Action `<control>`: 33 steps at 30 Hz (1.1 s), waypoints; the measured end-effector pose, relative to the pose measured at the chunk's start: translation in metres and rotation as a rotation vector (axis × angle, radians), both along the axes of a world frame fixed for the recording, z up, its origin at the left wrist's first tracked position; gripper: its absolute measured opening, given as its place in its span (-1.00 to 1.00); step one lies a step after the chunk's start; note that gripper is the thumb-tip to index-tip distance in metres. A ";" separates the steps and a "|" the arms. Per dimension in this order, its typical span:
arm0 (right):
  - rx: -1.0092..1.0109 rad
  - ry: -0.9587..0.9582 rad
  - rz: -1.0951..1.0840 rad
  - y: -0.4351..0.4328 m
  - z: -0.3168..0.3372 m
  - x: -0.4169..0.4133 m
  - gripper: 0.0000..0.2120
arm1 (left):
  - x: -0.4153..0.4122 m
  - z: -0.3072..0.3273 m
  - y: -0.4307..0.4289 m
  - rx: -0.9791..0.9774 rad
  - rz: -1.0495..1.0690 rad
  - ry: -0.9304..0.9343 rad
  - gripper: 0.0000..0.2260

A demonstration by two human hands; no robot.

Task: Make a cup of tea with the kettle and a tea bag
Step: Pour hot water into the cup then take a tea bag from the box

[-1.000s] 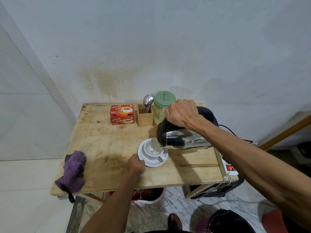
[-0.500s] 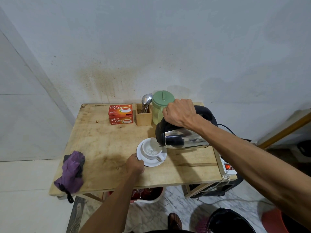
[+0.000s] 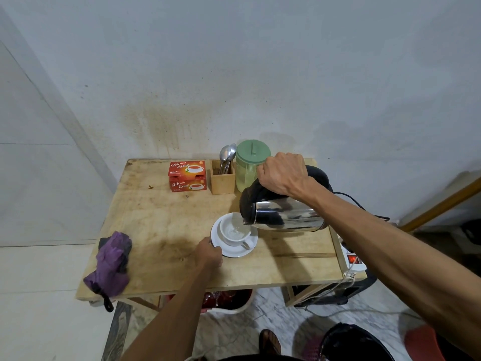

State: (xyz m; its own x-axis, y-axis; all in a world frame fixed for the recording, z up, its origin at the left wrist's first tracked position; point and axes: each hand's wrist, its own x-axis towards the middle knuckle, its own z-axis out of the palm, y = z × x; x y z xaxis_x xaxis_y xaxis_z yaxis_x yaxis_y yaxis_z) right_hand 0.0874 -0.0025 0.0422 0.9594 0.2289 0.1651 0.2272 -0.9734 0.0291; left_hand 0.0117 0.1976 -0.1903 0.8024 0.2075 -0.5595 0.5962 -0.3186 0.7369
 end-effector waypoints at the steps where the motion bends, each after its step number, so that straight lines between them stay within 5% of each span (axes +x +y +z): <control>1: 0.024 -0.001 -0.021 -0.004 0.000 0.000 -0.56 | 0.000 -0.002 0.001 0.004 -0.005 0.008 -0.77; 13: 0.487 0.135 -0.382 -0.065 -0.014 0.005 -0.63 | -0.002 0.008 0.000 0.063 -0.051 -0.016 -0.83; 22: 1.099 0.220 -0.643 -0.111 -0.036 0.006 -0.76 | -0.010 0.033 -0.006 0.053 -0.060 -0.041 -0.93; 28: 1.297 0.179 -0.695 -0.147 -0.041 0.023 -0.80 | -0.007 0.024 -0.005 0.118 -0.057 -0.041 -0.54; 33: 1.374 0.126 -0.682 -0.178 -0.041 0.048 -0.75 | -0.009 0.024 -0.012 0.156 0.020 -0.029 -0.59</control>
State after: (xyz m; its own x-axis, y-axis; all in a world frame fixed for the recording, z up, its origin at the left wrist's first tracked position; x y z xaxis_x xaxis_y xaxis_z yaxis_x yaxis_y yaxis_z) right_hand 0.1350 -0.1801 0.0015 0.8386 -0.5013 -0.2132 -0.3263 -0.1487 -0.9335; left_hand 0.0031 0.1852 -0.1665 0.8124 0.3066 -0.4960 0.5831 -0.4189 0.6961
